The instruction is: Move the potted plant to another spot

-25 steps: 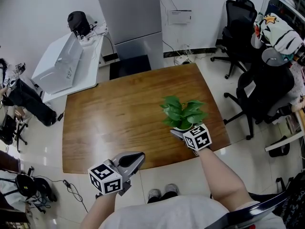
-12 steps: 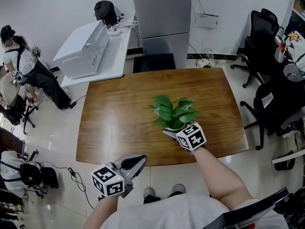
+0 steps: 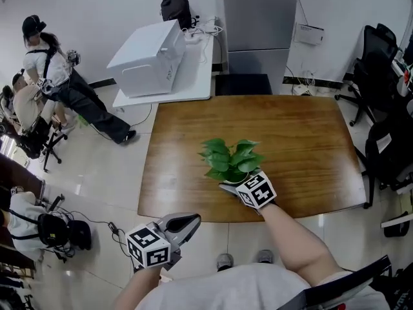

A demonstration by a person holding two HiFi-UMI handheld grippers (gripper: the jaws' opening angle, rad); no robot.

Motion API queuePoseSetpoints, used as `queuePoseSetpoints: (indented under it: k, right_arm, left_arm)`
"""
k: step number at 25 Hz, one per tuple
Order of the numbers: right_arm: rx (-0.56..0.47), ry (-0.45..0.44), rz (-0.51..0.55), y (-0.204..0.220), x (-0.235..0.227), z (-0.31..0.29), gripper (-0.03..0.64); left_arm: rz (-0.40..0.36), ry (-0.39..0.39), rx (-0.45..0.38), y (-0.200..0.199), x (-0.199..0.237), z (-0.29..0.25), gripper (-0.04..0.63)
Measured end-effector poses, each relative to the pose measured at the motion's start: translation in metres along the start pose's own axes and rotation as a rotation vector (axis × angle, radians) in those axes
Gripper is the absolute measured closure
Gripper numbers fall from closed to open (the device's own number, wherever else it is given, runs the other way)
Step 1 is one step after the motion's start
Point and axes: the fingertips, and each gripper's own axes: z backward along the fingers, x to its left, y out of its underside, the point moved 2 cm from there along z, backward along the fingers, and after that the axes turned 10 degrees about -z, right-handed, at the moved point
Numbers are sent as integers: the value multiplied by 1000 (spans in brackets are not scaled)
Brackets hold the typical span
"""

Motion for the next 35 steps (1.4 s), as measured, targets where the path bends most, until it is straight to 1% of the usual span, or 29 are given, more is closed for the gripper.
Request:
queuePoseSetpoints:
  k: [5,9,14,22,25,27,33,34,35]
  right_arm:
    - [16,-22,23,-2,37,-44,140]
    - [38,-13,44,0,49,-66,140]
    - [42,1,69,-5,59,-82,140]
    - [23,-22,45,-5,60,-79,133]
    - [20,-63,8,-4,62,-73,112]
    - [22,-76,-4,-3,62,-66,86]
    - [25,-29,-7,10,51,-28,87]
    - [22,-25,-10,13,53,-20,95]
    - [18,-25,-5,15,57,-12,117]
  left_arm:
    - [24,-29,-2,15,27,41,609]
    - [39,-45,-11,23,45,62,609]
    - [45,-34,-23,27,62,76,609]
    - [43,-30,-34,27,60,77,609]
    - [43,-22,-40,24,56,74,609]
    - [43,-16,-45,22,55,73,609]
    - [32,-2,-68,21,56,69,609]
    - [29,2,-73,20,56,69,608]
    - [26,7,-78,19,56,69,609]
